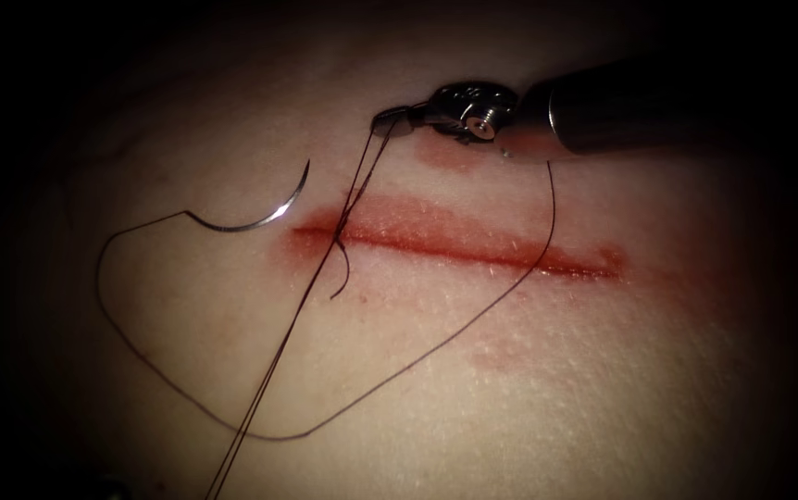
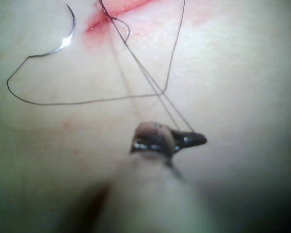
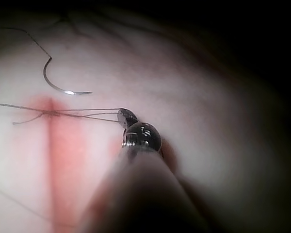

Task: Wound Closure
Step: Pull the right grip up and the left grip down to tighten the knot.

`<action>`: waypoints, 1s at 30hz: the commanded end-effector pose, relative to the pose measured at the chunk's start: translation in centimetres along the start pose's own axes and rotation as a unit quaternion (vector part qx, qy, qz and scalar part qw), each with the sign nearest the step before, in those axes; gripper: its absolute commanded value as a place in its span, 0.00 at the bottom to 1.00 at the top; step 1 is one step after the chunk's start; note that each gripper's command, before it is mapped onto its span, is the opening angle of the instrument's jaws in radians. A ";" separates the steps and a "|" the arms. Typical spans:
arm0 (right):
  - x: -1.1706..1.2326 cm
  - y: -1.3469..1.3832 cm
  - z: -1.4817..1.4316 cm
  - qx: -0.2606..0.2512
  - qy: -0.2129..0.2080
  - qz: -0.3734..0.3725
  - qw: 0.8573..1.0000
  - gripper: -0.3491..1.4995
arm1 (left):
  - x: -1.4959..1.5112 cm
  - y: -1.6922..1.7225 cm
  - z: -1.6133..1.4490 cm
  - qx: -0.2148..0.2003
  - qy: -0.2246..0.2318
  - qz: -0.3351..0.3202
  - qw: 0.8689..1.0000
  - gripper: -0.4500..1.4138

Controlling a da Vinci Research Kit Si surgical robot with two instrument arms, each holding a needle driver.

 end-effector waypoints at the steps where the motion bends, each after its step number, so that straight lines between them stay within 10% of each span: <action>1: 0.12 -0.21 0.15 0.061 0.010 0.009 0.998 0.00 | -0.02 -0.10 0.07 0.000 0.006 -0.005 1.000 0.05; 10: 0.85 -0.40 0.02 0.027 0.030 -0.021 0.999 0.00 | 0.00 -0.24 0.03 0.009 0.021 0.004 1.000 0.05; 20: 0.65 0.26 -0.35 -0.105 0.004 -0.075 0.992 0.00 | -0.22 -0.21 0.17 -0.007 0.001 0.011 1.000 0.05; 30: 0.65 0.26 -0.35 -0.105 0.004 -0.075 0.992 0.00 | -0.22 -0.20 0.17 -0.007 0.001 0.011 1.000 0.05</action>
